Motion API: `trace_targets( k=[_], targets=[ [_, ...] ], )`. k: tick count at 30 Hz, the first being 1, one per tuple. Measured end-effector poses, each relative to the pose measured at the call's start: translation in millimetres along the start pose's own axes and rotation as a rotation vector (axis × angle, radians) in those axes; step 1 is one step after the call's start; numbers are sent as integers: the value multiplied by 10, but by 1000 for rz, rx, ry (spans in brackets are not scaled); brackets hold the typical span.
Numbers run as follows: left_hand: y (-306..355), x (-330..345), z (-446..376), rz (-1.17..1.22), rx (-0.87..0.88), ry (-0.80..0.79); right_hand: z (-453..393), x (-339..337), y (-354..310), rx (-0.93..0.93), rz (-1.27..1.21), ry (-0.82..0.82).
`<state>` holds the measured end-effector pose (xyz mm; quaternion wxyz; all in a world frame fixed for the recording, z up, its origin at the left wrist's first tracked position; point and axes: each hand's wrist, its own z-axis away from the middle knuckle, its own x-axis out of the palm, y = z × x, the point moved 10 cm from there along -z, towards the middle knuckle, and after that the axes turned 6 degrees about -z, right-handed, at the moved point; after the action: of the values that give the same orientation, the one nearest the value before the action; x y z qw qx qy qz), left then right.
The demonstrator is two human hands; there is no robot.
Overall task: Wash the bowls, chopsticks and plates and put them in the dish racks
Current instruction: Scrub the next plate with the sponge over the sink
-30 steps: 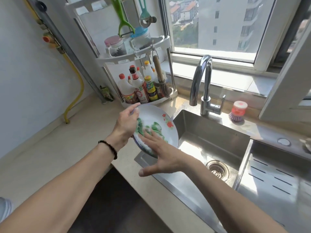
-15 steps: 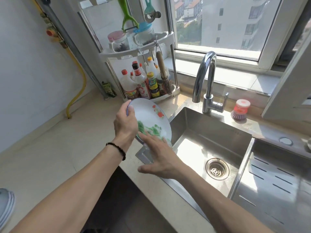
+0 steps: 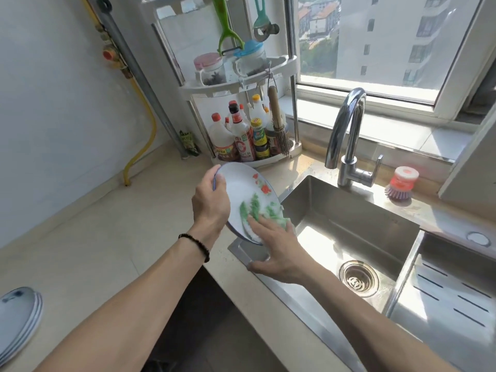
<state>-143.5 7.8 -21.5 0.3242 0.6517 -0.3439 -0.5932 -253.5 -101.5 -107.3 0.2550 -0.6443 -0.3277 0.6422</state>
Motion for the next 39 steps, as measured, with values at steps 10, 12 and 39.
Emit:
trace_targets(
  k=[10,12,39],
  targets=[
    [-129,-93,14,76,-94,35,21,27,-115,-25,-60,9],
    [-165,-33,-9,114,-127,-68,62,-8,-85,-67,30,36],
    [-120,22,290,244,-138,10,-71,-146,157,42,231,-66]
  ],
)
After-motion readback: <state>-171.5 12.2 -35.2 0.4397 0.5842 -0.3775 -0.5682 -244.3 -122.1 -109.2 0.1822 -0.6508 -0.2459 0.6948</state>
